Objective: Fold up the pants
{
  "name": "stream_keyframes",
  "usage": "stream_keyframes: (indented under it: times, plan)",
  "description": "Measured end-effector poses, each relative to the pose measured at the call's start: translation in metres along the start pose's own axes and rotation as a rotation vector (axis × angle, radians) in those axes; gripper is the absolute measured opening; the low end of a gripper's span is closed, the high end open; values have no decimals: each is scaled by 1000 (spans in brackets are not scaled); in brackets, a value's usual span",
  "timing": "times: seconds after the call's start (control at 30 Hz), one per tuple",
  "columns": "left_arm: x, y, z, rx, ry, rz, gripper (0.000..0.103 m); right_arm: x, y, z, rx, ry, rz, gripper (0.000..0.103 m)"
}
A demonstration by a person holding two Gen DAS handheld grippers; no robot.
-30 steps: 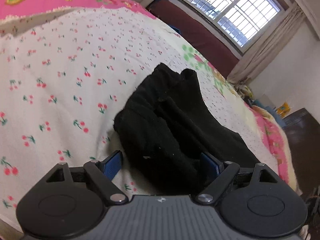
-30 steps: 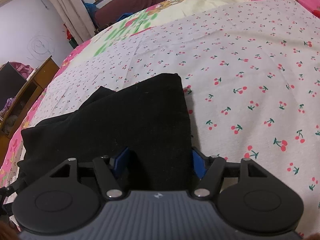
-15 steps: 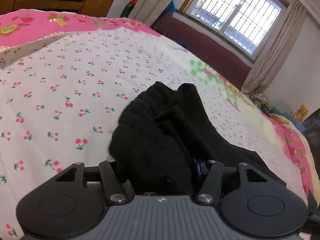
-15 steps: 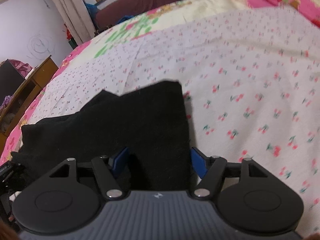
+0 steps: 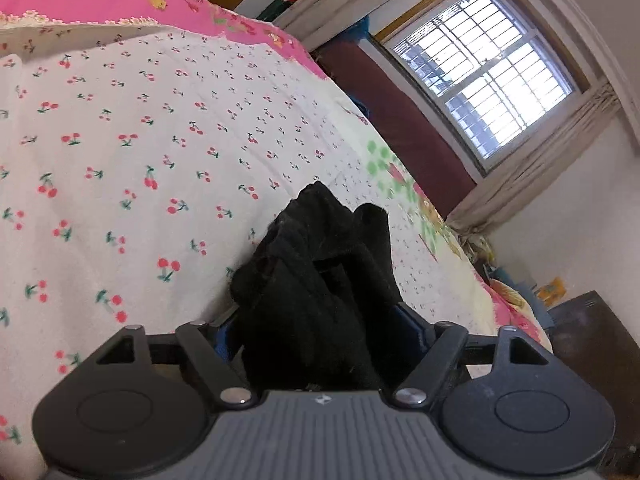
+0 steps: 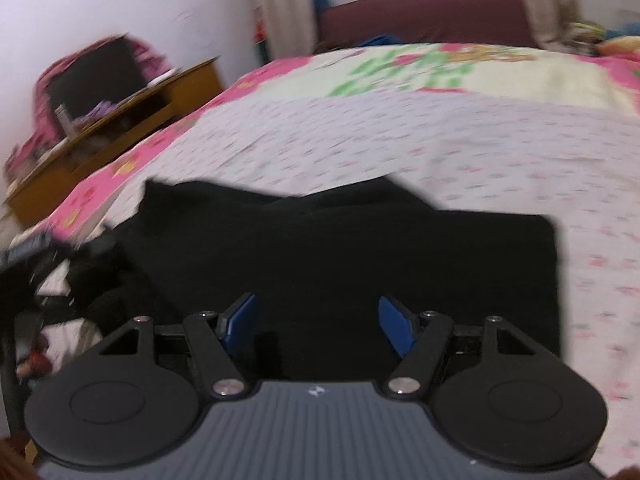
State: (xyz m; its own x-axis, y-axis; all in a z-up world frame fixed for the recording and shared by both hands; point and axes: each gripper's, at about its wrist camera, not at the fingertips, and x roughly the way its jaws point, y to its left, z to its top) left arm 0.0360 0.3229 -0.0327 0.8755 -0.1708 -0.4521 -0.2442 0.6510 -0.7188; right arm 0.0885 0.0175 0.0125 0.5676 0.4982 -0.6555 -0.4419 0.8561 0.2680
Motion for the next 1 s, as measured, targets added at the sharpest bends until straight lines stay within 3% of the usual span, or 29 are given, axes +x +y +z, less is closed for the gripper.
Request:
stream_keyframes:
  times: [0.13, 0.3, 0.37, 0.43, 0.47, 0.5, 0.53, 0.63, 0.73, 0.83, 0.97, 1.0]
  plan:
    - [-3, -6, -6, 57, 2, -25, 95, 4, 12, -3, -19, 16, 18, 69]
    - [6, 4, 3, -51, -27, -23, 97, 6, 10, -5, -17, 28, 18, 68]
    - [20, -6, 5, 5, -18, 86, 97, 4, 8, -4, -3, 25, 20, 68]
    - [42, -13, 4, 85, 22, 219, 89, 5, 5, -2, 21, 20, 26, 68]
    - [51, -12, 2, 94, 20, 249, 86, 5, 5, -1, 29, 15, 27, 68]
    - [53, -13, 1, 84, 7, 255, 78, 6, 5, 1, 34, 9, 26, 68]
    - [52, -16, 2, 80, -4, 241, 65, 6, 6, 3, 37, 1, 26, 68]
    - [38, -32, 3, 126, -41, 203, 51, 6, 1, 8, 60, -16, 53, 68]
    - [27, -68, -1, 257, -51, 80, 47, 3, -14, 8, 140, -22, 91, 66]
    - [34, -113, -18, 402, -10, -20, 45, 2, -37, 10, 283, -33, 134, 65]
    - [43, -157, -51, 488, 98, -171, 44, -29, -75, 7, 402, -110, 128, 65]
    - [48, -168, -62, 498, 153, -235, 40, -38, -88, 4, 438, -127, 130, 65]
